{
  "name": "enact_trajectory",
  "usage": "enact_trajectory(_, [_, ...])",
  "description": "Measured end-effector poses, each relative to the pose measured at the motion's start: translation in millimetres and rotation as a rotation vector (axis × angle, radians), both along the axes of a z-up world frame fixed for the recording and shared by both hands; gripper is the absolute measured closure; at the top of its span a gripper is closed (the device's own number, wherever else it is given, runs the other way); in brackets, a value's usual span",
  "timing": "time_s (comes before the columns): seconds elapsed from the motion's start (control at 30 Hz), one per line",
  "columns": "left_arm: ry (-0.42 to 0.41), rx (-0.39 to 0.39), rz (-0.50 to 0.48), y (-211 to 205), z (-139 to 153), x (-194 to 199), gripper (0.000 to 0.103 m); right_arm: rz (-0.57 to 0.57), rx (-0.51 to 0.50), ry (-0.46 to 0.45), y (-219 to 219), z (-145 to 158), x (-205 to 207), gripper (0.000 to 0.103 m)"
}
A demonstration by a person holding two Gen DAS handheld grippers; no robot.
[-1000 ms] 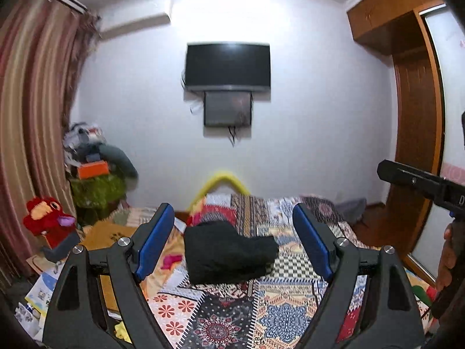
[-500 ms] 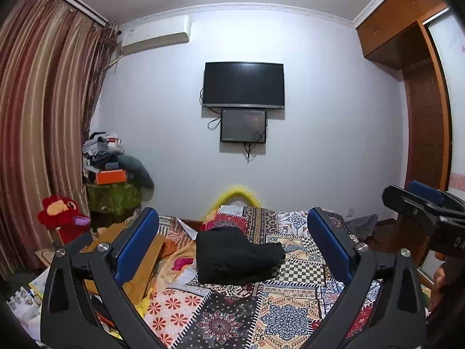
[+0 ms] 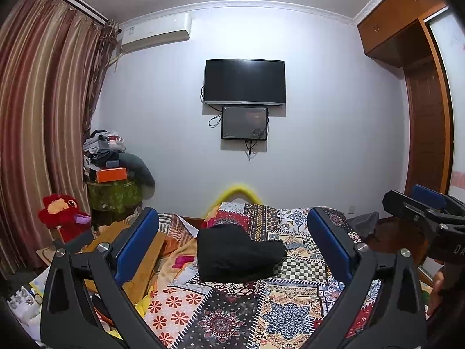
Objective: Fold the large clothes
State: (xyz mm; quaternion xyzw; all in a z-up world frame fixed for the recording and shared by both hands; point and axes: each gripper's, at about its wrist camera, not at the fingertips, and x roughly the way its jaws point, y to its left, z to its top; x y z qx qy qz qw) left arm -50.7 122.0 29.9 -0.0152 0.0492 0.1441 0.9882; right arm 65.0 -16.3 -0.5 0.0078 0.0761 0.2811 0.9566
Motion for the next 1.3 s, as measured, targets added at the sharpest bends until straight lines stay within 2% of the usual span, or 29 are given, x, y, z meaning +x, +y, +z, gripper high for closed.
enact_trajectory(0.67, [0.038,0.007,0.001,-8.6,-8.8,9.0,0.0,0.022,0.003,0.05,-3.8,-0.3,4.3,0.001])
enact_trajectory(1.3, [0.042,0.01,-0.007,-8.1,-10.4,11.9,0.0,0.013,-0.002,0.047,-4.4,-0.3,4.1,0.001])
